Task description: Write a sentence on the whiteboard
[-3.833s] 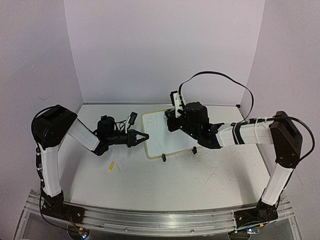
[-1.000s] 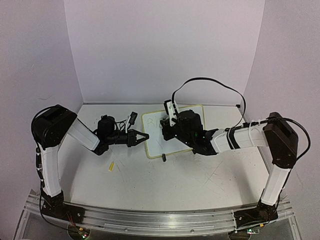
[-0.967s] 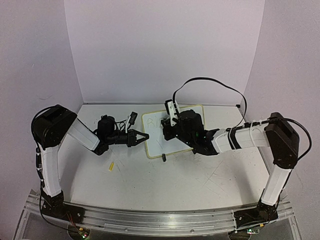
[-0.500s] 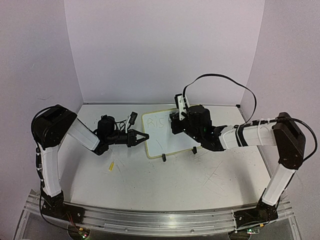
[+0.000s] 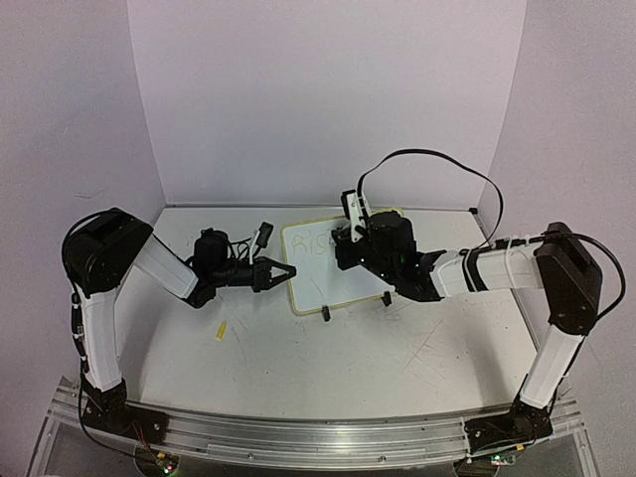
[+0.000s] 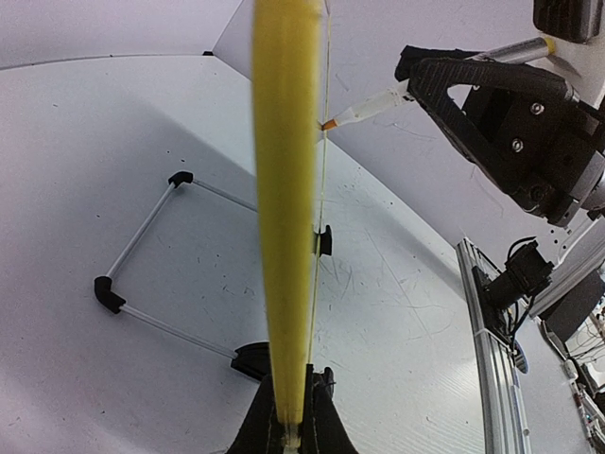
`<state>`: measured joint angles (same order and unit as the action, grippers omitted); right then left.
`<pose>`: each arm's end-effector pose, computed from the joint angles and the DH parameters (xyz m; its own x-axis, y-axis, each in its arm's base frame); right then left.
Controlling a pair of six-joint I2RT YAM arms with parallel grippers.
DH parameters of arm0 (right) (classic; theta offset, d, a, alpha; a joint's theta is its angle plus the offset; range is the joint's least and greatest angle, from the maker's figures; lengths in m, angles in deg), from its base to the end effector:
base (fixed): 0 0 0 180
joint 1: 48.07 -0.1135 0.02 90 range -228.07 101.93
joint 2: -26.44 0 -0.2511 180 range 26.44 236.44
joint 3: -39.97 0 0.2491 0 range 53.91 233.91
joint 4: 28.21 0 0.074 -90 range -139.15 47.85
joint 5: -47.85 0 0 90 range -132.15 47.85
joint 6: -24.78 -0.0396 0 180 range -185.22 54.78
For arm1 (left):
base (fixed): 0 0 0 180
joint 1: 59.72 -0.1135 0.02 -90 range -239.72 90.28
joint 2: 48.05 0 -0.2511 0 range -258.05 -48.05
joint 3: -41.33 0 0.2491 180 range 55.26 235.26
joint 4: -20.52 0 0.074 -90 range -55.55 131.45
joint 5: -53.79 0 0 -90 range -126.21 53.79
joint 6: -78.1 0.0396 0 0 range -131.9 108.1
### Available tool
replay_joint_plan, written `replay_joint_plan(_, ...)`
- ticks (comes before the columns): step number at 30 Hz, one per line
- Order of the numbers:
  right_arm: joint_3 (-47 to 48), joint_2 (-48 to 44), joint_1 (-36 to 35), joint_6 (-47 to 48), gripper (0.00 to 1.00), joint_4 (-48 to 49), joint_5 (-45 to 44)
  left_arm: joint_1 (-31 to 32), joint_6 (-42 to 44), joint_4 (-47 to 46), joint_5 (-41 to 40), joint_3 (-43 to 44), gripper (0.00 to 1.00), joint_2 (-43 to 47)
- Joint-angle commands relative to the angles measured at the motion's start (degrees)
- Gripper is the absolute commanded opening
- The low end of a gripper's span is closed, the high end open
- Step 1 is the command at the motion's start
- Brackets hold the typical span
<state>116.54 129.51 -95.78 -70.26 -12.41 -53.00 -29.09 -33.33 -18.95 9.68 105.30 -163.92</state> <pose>0.2818 0.2988 0.2260 -0.1773 -0.0667 -0.9819 -0.5888 0.8067 0.0515 0.3146 -0.2193 0.1215 -0.5224 0.0138 -0.8526 0.8241 0.2650 -0.5007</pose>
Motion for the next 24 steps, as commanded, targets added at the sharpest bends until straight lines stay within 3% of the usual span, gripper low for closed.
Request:
replay_joint_plan(1, 2.2, 1.0, 0.1, -0.7, 0.00, 1.5, -1.7, -0.2, 2.1, 4.6, -2.1, 0.8, 0.00, 1.1)
replay_joint_plan(24, 0.3, -2.3, 1.5, 1.8, 0.00, 2.3, -7.9, -0.2, 2.3, 4.9, -2.1, 1.1, 0.00, 0.9)
